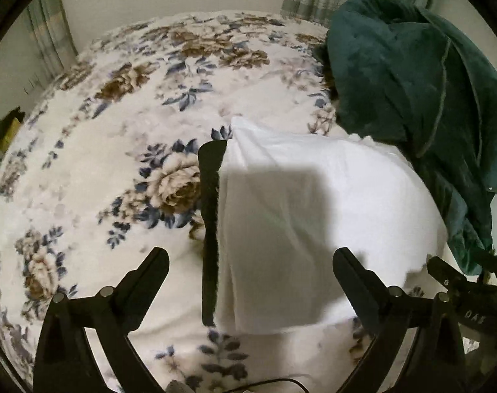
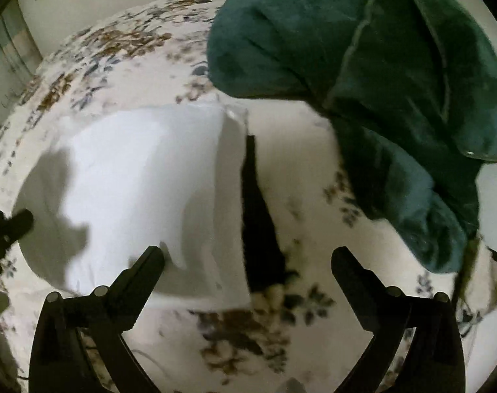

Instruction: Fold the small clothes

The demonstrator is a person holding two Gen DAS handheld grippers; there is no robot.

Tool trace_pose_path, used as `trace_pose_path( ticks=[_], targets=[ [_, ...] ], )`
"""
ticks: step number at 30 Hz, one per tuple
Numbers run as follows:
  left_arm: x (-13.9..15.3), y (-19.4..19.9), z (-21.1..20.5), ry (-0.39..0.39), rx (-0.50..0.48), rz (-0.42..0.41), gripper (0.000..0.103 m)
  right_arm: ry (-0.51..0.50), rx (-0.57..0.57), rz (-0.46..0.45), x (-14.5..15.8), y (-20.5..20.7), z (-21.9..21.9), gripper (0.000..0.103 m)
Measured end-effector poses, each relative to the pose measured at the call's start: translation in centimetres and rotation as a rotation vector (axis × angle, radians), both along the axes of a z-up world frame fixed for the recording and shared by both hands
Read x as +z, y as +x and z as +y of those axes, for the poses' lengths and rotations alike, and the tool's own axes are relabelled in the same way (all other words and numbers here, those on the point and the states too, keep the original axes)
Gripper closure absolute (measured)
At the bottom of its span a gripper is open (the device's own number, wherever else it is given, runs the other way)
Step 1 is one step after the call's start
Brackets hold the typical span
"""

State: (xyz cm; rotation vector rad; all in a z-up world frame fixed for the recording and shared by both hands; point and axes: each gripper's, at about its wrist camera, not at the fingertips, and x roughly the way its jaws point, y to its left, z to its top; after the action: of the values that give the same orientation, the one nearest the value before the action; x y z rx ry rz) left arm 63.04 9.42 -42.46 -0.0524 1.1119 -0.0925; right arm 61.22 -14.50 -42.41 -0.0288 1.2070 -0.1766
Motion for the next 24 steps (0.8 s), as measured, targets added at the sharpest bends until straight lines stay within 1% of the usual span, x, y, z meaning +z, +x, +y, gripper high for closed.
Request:
trace_pose_path(
  ticks=[3, 5, 6, 9, 10, 12, 13, 14, 17, 18, 19, 24],
  targets=[
    [1.6, -0.9, -0.7, 0.028, -0.002, 0.003, 0.0, -0.002, 0.003, -0.014, 2.0, -1.7, -0.1, 0.0],
    [3.4, -2.1, -1.4, 0.045, -0.01, -0.004, 0.0, 0.0, 0.003, -0.03, 4.1, -3.2, 0.0, 0.0],
    [4.4, -2.9, -1.5, 0.052, -0.008, -0.013, 0.0, -0.009, 0.0, -0.041, 5.1, -4.3, -0.1, 0.0],
    [7.8, -5.7, -1.9, 0.039, -0.007, -0.044, 0.0, -0.049, -0.015, -0.098, 9.2, -7.0, 0.2, 0.0],
    [9.0, -6.7, -2.0, 0.054, -0.004, -0.058, 0.0, -0.053, -0.019, -0.109, 10.1, -7.5, 0.3, 0.0],
    [11.7, -9.1, -2.2, 0.084, 0.0, -0.088, 0.0, -0.044, -0.026, -0.136, 13.0, -9.6, 0.0, 0.0],
    [12.7, -10.0, -2.3, 0.087, 0.003, -0.097, 0.0, -0.032, -0.034, -0.156, 15.0, -11.0, -0.2, 0.0],
    [14.1, -11.2, -2.3, 0.087, 0.008, -0.107, 0.0, -0.027, -0.036, -0.168, 16.3, -12.0, -0.2, 0.0],
    [18.0, -14.7, -2.3, 0.075, 0.022, -0.137, 0.0, -0.052, -0.041, -0.22, 21.1, -15.7, -0.3, 0.0],
    [19.5, -16.0, -2.4, 0.085, 0.025, -0.157, 0.0, -0.052, -0.04, -0.233, 22.9, -17.2, -0.3, 0.0],
    [20.5, -16.9, -2.4, 0.091, 0.029, -0.169, 0.0, -0.049, -0.039, -0.239, 24.0, -18.0, -0.3, 0.0],
    [27.0, -22.5, -2.6, 0.069, 0.029, -0.235, 0.0, -0.049, -0.015, -0.319, 32.1, -24.6, 0.1, 0.0]
  ],
)
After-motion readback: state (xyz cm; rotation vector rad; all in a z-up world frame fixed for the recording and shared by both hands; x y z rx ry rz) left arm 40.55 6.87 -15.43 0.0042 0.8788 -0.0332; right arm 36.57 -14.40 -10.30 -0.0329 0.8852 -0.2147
